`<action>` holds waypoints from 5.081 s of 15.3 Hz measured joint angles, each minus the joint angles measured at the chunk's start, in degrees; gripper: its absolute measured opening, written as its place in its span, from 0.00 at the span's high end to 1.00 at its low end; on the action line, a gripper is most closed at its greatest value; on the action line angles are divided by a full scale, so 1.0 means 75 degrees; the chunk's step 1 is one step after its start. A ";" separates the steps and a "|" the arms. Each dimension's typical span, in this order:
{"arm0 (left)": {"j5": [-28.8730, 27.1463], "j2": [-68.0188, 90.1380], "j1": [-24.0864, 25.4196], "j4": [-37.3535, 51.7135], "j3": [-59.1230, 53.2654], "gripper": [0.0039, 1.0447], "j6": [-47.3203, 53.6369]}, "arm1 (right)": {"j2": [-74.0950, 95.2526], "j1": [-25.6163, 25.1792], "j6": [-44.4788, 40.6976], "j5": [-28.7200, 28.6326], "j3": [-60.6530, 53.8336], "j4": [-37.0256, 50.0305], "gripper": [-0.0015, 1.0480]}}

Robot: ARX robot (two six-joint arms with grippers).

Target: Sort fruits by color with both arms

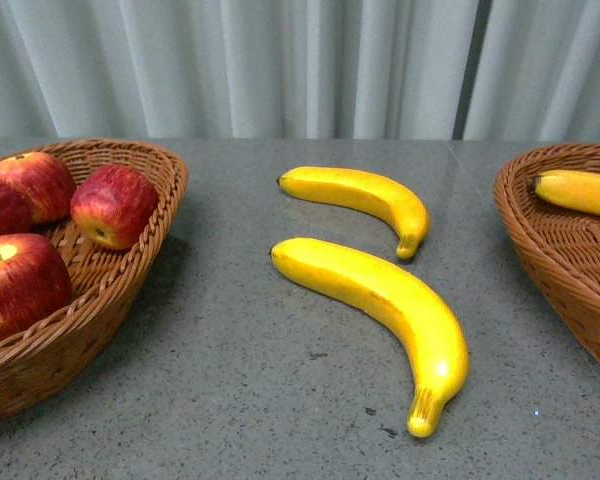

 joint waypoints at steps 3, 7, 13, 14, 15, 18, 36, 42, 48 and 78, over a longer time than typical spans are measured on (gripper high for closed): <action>0.0017 -0.1306 0.0000 -0.1262 0.0015 0.99 0.0003 | 0.0000 0.0000 0.0003 0.0003 0.0000 -0.0003 0.06; -0.0012 -0.1309 -0.0003 -0.1422 0.0003 0.92 -0.0012 | 0.0000 0.0000 0.0000 0.0000 0.0000 -0.0003 0.06; -0.0006 -0.1309 0.0000 -0.1425 0.0003 0.24 -0.0009 | 0.0000 0.0000 0.0000 0.0000 0.0000 -0.0003 0.06; -0.0006 -0.1309 0.0000 -0.1425 0.0003 0.12 -0.0009 | 0.0000 0.0000 0.0000 0.0000 0.0000 -0.0003 0.06; -0.0006 -0.1309 0.0000 -0.1425 0.0003 0.04 -0.0006 | 0.0000 0.0000 0.0000 0.0000 0.0000 -0.0003 0.06; 0.0009 -0.1309 -0.0003 -0.1419 0.0003 0.06 -0.0006 | 0.1142 -0.0105 0.0740 -0.1294 0.0117 0.1346 0.06; -0.0003 -0.1309 -0.0003 -0.1425 0.0003 0.06 -0.0009 | 1.3624 0.3203 -0.2305 -0.0988 0.7344 0.1003 0.06; -0.0003 -0.1309 -0.0003 -0.1425 0.0003 0.06 -0.0009 | 1.3965 0.3456 -0.2489 -0.0962 0.7195 0.0784 0.06; -0.0006 -0.1309 0.0000 -0.1425 0.0003 0.06 -0.0009 | 1.3965 0.3538 -0.2518 -0.0903 0.7131 0.0903 0.47; -0.0003 -0.1309 -0.0003 -0.1422 0.0003 0.06 -0.0009 | 1.4630 0.2687 -0.3217 -0.1749 0.9541 0.1014 0.06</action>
